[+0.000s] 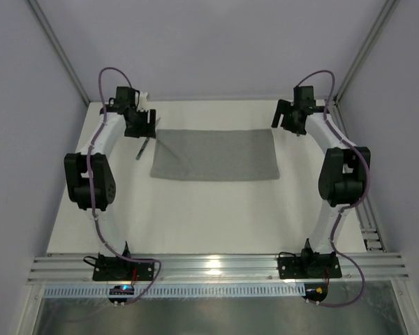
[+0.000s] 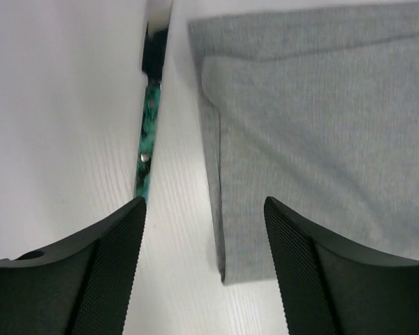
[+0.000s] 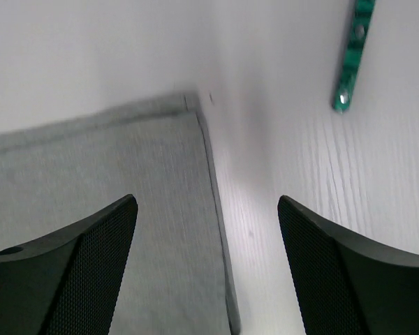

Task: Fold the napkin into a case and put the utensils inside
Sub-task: Move the rectangle-folded napkin to the center of the board.

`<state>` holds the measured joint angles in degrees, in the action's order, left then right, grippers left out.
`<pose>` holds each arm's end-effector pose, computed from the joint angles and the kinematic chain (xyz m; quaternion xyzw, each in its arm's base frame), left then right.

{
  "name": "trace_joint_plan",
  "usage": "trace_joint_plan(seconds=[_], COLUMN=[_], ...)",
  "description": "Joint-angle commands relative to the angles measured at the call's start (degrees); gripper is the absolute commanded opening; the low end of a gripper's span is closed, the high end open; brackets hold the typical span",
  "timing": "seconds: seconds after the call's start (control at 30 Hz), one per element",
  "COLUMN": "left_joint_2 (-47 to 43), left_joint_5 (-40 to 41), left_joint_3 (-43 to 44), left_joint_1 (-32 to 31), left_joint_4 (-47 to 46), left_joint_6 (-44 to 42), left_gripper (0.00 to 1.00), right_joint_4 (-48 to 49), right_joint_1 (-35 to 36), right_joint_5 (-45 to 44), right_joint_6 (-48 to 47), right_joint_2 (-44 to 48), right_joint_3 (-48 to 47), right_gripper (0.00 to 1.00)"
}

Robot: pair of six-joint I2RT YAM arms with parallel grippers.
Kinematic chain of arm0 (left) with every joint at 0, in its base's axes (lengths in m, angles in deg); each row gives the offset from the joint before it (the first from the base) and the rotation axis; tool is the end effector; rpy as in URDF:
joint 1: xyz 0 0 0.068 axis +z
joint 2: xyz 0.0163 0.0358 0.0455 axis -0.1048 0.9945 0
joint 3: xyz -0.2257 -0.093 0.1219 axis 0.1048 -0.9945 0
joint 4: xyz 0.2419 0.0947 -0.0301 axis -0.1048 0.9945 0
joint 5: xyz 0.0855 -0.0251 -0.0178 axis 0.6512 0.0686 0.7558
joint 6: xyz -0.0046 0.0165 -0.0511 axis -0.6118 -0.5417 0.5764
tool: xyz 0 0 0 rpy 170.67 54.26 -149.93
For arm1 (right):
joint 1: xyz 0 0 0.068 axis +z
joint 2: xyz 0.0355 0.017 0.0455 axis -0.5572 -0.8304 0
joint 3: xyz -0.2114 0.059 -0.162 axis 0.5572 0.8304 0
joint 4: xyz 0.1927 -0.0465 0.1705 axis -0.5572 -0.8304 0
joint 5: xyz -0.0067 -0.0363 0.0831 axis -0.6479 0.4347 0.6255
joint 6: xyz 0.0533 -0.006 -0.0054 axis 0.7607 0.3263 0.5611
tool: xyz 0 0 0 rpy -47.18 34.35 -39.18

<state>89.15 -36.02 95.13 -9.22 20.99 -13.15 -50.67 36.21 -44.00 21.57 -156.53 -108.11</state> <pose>0.4509 -0.0300 0.2552 0.0252 0.9538 -0.0787 0.2888 0.4708 0.0193 0.2380 0.1065 0.9269 0.0558 0.3556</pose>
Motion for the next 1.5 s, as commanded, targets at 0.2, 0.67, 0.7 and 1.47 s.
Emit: trace_joint_plan(seconds=[0.2,0.67,0.7,1.47], left_joint_2=[-12.86,-7.85,-8.03,-26.83], left_joint_5=[-2.77,-5.50,-5.94,-5.50], left_joint_3=[-21.50,-23.97,-24.32,-41.64], left_joint_1=[-1.81,-3.39,-3.39,-3.39], left_joint_4=[3.55,4.51,5.21,28.23], left_joint_6=[-8.17,-8.26,-9.04,-27.58], left_gripper=[0.74,0.00,0.00,0.06], right_joint_4=[5.28,10.04,9.95,-4.54], right_joint_1=[0.02,0.99,1.08,11.62], right_joint_5=[7.36,12.12,11.60,9.22], right_joint_6=[2.55,4.66,4.75,24.08], right_joint_2=[22.86,28.84,30.41,63.55], right_joint_3=[34.21,49.51,49.87,71.76], right_gripper=[0.84,0.08,0.03,0.36])
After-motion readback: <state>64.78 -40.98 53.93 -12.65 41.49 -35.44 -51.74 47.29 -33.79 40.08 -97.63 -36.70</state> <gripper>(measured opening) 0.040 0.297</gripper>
